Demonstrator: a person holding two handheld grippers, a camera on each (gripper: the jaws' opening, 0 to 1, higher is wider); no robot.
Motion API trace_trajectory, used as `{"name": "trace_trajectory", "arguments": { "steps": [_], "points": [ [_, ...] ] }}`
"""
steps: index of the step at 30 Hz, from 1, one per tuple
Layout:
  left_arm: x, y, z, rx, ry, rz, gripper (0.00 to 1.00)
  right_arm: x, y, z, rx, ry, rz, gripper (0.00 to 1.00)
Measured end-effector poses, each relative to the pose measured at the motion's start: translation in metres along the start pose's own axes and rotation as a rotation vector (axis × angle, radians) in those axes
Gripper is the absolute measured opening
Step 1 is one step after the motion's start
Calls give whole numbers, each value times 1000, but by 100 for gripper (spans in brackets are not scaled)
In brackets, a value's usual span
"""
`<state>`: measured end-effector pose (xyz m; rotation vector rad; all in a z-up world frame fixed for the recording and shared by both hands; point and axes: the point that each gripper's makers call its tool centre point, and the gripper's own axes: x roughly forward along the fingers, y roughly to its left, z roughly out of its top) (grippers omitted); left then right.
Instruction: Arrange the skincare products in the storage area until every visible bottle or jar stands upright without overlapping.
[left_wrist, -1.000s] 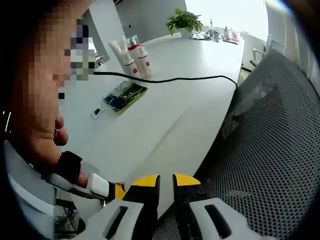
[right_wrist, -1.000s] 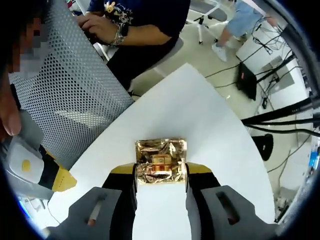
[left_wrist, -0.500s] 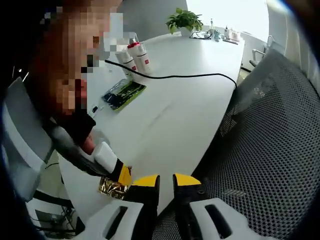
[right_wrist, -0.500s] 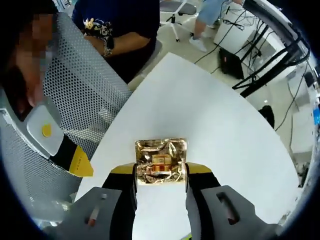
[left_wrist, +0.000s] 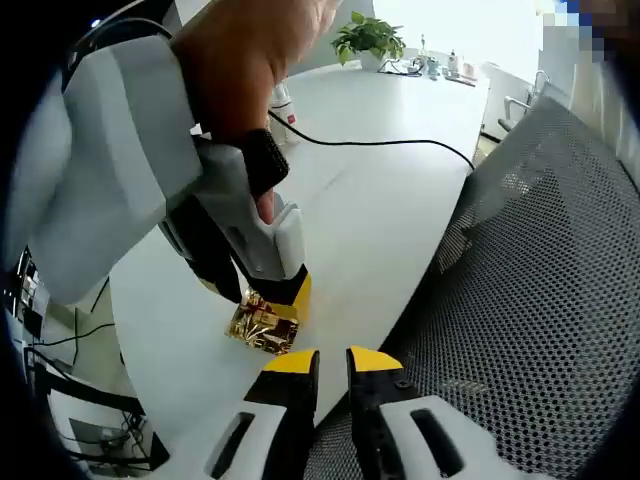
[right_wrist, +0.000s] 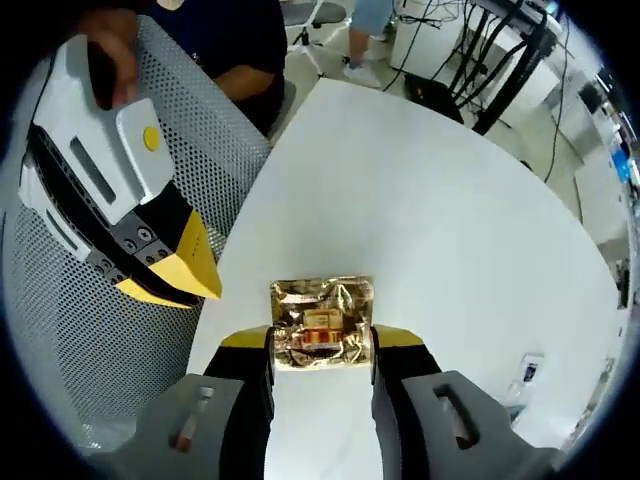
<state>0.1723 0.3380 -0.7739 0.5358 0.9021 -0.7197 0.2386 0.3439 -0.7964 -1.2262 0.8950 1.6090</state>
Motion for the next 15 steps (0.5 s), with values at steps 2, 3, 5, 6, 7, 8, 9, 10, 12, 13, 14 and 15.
{"name": "trace_trajectory", "arguments": {
  "steps": [2,3,5,6,7,8,9,10,12,13,14,15],
  "points": [
    [0,0,0,-1,2,1,11,-1,3,-4,21,-5,-2,36],
    [0,0,0,-3,1,0,12,-2,3,-6,29,-8,-5,36],
    [0,0,-1,-1,2,0,12,-2,6,-9,49,-13,-7,36],
    [-1,0,-1,-1,3,-1,12,-4,8,-10,56,-15,-8,36],
    [-1,0,-1,-3,3,-2,12,-5,9,-11,59,-16,-11,36],
    [-1,0,0,-5,1,-2,12,-6,9,-13,66,-18,-16,36],
    [-1,0,0,-6,-1,-2,12,-7,9,-14,72,-20,-18,36],
    [-2,0,1,-8,-4,0,12,-9,9,-14,81,-27,-24,36],
    [-2,0,2,-12,-9,0,13,-12,8,-17,91,-29,-33,36],
    [-2,1,2,-13,-10,1,13,-14,8,-18,98,-30,-39,36],
    [-1,0,2,-13,-11,0,13,-16,7,-18,105,-35,-44,36],
    [-1,0,1,-13,-10,-5,13,-19,6,-19,112,-43,-53,36]
  ]
}}
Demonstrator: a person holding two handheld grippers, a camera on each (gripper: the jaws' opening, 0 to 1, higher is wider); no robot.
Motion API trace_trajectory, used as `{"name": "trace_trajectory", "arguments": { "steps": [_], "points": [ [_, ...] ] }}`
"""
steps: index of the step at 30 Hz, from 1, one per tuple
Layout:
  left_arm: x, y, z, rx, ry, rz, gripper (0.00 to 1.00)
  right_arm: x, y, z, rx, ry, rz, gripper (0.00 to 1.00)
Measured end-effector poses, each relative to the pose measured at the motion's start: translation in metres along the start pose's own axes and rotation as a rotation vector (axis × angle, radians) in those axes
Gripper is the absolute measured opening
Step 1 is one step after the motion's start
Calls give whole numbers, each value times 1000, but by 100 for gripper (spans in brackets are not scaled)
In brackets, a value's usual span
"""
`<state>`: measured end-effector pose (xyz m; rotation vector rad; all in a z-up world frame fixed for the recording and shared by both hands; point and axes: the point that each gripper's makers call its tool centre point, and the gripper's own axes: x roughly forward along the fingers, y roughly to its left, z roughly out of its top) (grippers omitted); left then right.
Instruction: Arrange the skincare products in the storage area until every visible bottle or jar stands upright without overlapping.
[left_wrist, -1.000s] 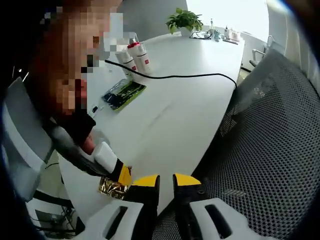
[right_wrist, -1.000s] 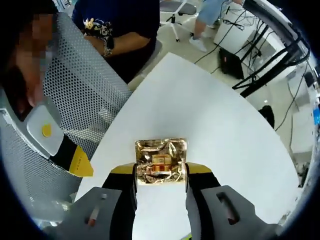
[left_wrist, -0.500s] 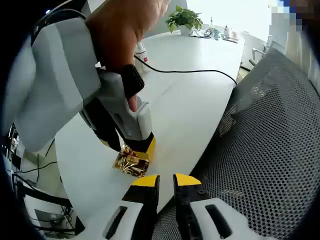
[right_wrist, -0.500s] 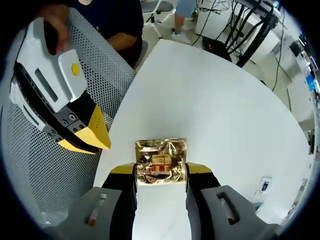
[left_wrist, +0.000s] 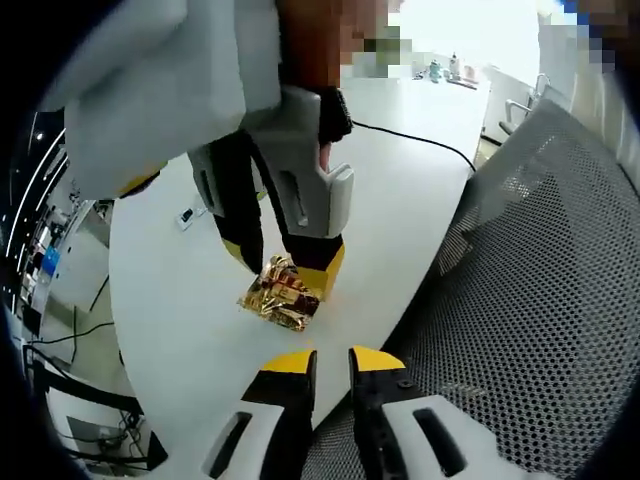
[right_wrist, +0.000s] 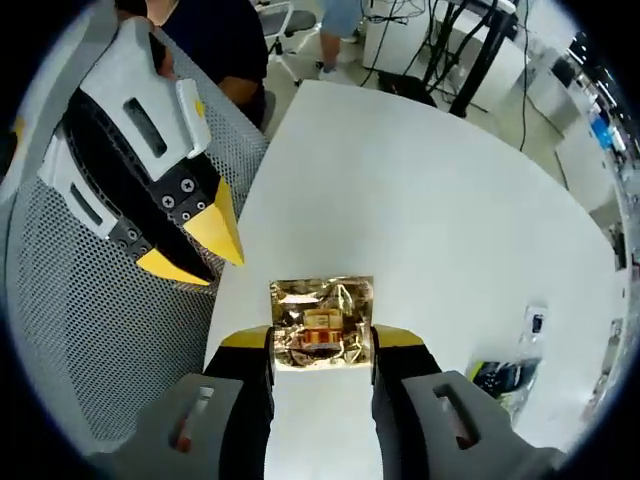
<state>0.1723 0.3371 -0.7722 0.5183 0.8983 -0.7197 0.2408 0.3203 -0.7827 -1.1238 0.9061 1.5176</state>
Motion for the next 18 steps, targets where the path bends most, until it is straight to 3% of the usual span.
{"name": "trace_trajectory", "arguments": {
  "steps": [3,4,6,9,12,18],
  "points": [
    [-3,3,4,-7,-19,17,13,-8,-1,-2,11,-10,-22,36],
    [-7,11,13,-15,-71,57,13,-11,-1,-3,15,-16,-31,36],
    [-12,13,19,-73,-114,58,13,-18,-2,-7,20,-21,-47,36],
    [-16,17,26,-112,-156,61,13,-27,-3,-13,25,-29,-64,36],
    [-24,27,31,-131,-191,108,13,-36,-6,-19,30,-38,-93,36],
    [-30,30,52,-343,-286,-2,15,-53,-1,-23,84,-90,-129,36]
  ]
}}
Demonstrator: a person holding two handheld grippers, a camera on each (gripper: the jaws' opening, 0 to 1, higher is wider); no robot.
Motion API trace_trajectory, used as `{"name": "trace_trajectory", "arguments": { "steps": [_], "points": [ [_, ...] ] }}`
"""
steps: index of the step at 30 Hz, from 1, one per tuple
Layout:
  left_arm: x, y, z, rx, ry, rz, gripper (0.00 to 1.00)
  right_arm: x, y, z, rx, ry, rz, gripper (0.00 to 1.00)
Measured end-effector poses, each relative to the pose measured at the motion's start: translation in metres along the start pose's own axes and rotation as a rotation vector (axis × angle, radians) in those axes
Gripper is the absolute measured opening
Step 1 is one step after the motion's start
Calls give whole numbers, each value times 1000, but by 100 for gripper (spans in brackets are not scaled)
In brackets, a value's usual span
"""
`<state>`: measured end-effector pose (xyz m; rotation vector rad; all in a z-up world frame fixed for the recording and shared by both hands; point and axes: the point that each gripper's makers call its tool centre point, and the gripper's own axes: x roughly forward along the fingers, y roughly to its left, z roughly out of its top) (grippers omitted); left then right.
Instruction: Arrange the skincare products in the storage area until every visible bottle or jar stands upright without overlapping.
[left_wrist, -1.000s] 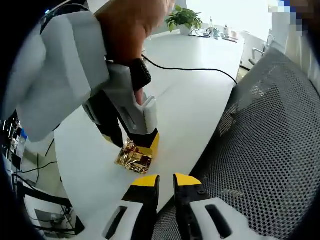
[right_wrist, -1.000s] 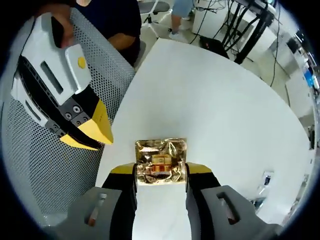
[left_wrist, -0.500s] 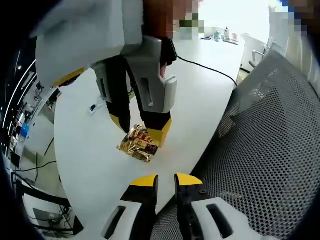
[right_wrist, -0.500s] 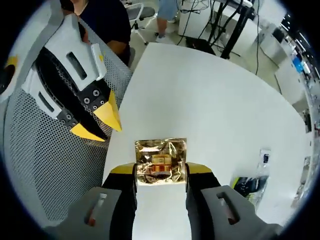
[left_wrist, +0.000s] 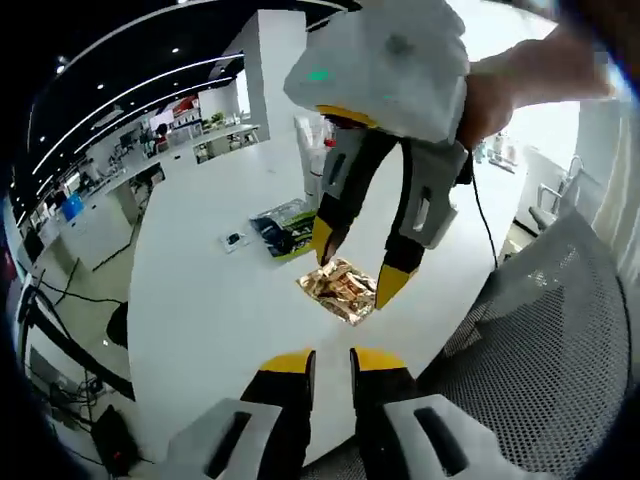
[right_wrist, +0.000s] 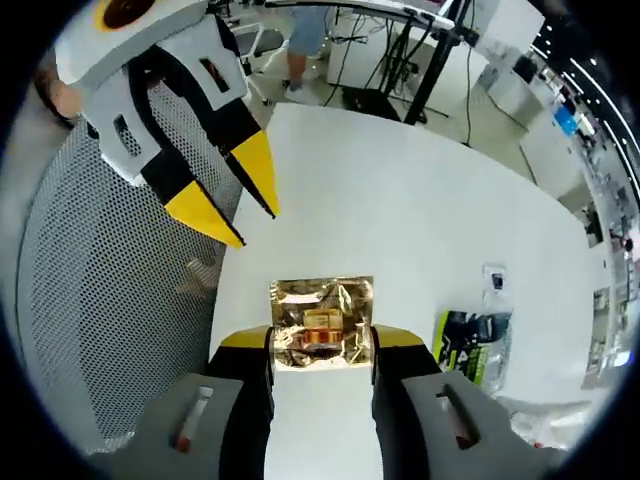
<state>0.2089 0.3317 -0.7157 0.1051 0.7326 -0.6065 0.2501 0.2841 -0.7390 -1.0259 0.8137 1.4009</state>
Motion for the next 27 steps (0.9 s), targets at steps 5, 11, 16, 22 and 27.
{"name": "trace_trajectory", "arguments": {
  "steps": [5,11,16,22,27],
  "points": [
    [-1,3,15,-145,-72,-62,16,-6,7,-4,31,-23,-12,36],
    [-3,-13,35,-317,-158,-210,28,-19,12,0,20,-50,-36,36],
    [-8,-8,46,-461,-233,-276,28,-33,8,11,20,-88,-66,36],
    [-1,-7,42,-523,-220,-299,34,-45,12,28,-104,-140,-90,36],
    [-2,-10,41,-525,-213,-320,30,-47,21,32,-216,-122,-116,36]
  ]
}}
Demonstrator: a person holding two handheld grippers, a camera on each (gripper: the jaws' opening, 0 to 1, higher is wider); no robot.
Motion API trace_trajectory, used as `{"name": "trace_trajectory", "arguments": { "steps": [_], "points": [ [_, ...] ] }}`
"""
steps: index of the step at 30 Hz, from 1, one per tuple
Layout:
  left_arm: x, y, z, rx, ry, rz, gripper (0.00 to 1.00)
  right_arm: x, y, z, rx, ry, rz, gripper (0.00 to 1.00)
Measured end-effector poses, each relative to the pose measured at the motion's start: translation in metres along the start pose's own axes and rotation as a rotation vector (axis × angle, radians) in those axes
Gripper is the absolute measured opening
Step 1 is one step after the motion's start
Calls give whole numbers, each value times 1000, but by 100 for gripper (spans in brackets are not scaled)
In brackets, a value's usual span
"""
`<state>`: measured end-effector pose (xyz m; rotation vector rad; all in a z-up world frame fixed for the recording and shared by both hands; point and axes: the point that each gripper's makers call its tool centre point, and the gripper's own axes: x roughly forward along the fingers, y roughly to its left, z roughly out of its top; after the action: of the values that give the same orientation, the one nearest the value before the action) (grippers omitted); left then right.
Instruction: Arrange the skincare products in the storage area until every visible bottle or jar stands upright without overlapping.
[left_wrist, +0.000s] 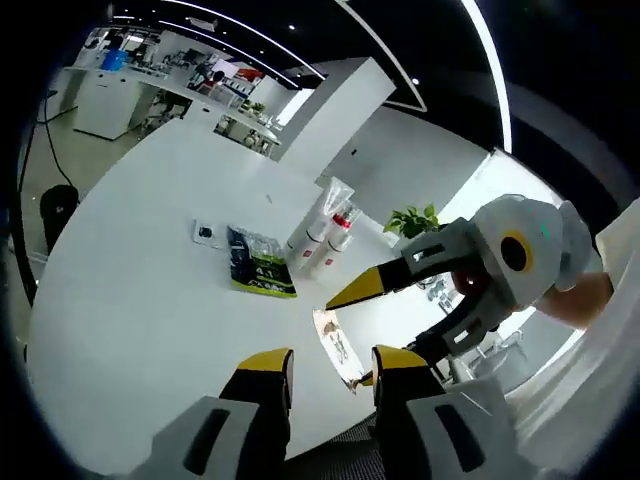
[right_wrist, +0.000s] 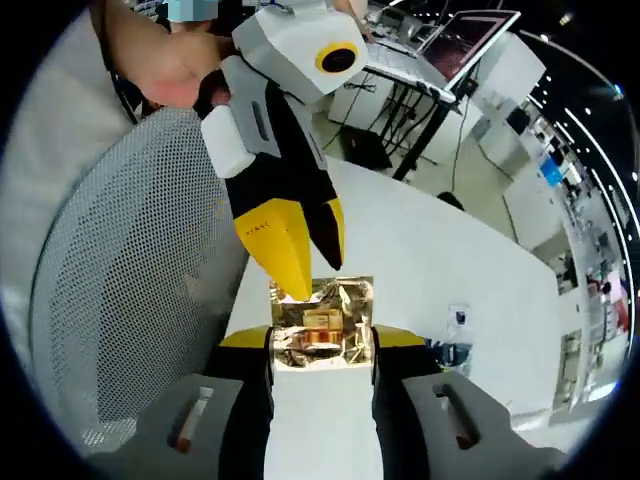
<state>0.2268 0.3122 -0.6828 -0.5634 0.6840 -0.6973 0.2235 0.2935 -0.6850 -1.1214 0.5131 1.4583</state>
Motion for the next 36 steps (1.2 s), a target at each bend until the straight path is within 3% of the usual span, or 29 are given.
{"name": "trace_trajectory", "arguments": {
  "steps": [7,9,11,14,17,20,22,23,24,27,31,34,36],
  "points": [
    [1,-13,-10,-34,54,-74,21,-5,8,15,-47,-21,2,36],
    [1,-14,-10,-45,52,-84,18,-5,10,20,-60,-32,0,36],
    [1,-15,-9,-48,49,-90,5,-5,11,23,-79,-38,-7,36],
    [-1,-19,-8,-61,46,-124,2,-3,11,23,-83,-40,-9,37],
    [-4,-18,-6,-61,34,-114,1,-3,9,25,-43,-59,-25,40],
    [-8,-13,2,-104,-1,-123,1,-7,4,29,56,-116,-45,46],
    [-11,-10,7,-136,-31,-123,1,-11,-2,31,226,-178,-63,47],
    [-11,-10,7,-144,-27,-130,1,-13,-4,39,319,-256,-57,48],
    [-11,-10,7,-145,-29,-131,1,-15,-5,41,397,-284,-51,49],
    [-10,-14,5,-132,-20,-126,1,-17,-8,42,575,-356,-45,50],
    [-12,-12,6,-149,-32,-128,1,-18,-15,32,735,-394,-74,54],
    [-15,-10,14,-187,-70,-148,1,-23,-20,31,904,-495,-45,53],
    [-18,-17,22,-233,-111,-201,1,-23,-17,30,1055,-555,4,51]
  ]
}}
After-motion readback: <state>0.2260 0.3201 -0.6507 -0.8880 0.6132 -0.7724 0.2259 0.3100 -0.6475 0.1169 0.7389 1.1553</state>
